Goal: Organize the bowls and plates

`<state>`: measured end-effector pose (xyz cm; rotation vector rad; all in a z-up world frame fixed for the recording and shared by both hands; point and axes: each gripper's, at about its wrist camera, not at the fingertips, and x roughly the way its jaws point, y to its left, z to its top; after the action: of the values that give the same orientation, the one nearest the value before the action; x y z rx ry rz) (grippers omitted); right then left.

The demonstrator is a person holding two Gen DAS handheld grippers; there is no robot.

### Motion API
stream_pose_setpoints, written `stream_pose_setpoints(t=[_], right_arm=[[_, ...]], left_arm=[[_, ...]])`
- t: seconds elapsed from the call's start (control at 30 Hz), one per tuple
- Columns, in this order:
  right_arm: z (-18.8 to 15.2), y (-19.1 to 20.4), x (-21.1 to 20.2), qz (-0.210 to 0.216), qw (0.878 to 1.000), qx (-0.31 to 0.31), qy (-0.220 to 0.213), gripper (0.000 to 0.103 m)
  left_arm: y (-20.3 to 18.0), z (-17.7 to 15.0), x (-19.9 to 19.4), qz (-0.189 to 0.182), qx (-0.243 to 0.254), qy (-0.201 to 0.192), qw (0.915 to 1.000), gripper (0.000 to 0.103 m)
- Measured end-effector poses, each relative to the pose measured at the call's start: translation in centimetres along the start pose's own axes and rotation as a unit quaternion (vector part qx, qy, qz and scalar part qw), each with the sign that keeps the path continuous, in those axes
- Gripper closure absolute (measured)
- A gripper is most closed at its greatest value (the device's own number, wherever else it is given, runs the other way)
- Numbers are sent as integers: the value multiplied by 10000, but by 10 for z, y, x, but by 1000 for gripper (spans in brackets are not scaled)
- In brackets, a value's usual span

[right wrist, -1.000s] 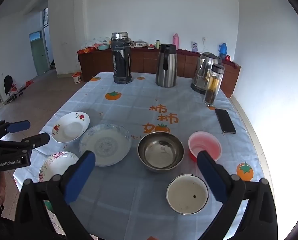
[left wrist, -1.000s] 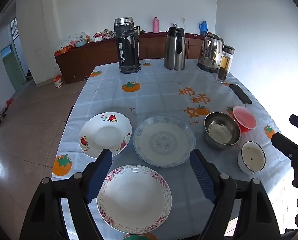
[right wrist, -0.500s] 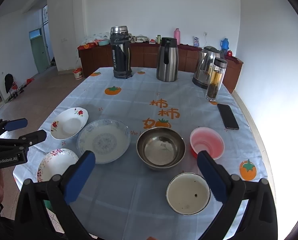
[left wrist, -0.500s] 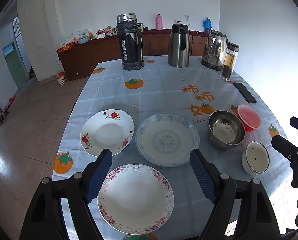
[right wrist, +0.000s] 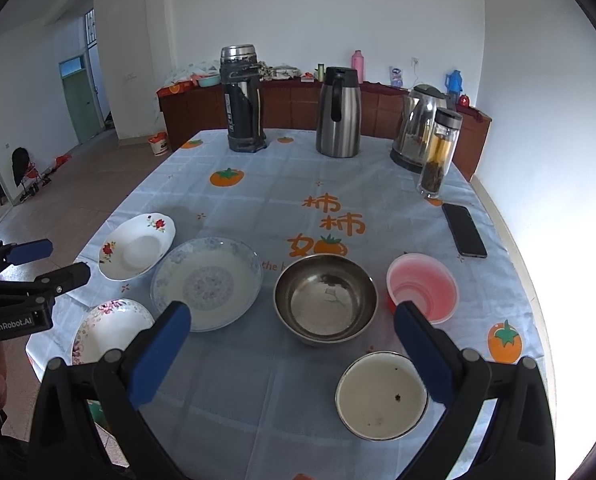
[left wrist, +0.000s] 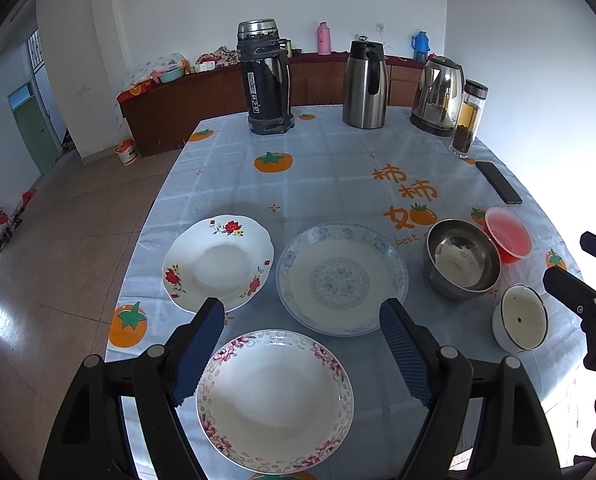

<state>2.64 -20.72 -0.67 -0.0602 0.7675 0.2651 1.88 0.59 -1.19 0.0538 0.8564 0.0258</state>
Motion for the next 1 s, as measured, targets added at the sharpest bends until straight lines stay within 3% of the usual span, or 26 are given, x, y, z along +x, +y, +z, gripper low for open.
stream_pose_setpoints(t=[1.0], right_arm=[[2, -9, 10, 21, 9999, 101, 89, 0]], left_arm=[[-3, 1, 3, 1, 10, 27, 10000, 21]])
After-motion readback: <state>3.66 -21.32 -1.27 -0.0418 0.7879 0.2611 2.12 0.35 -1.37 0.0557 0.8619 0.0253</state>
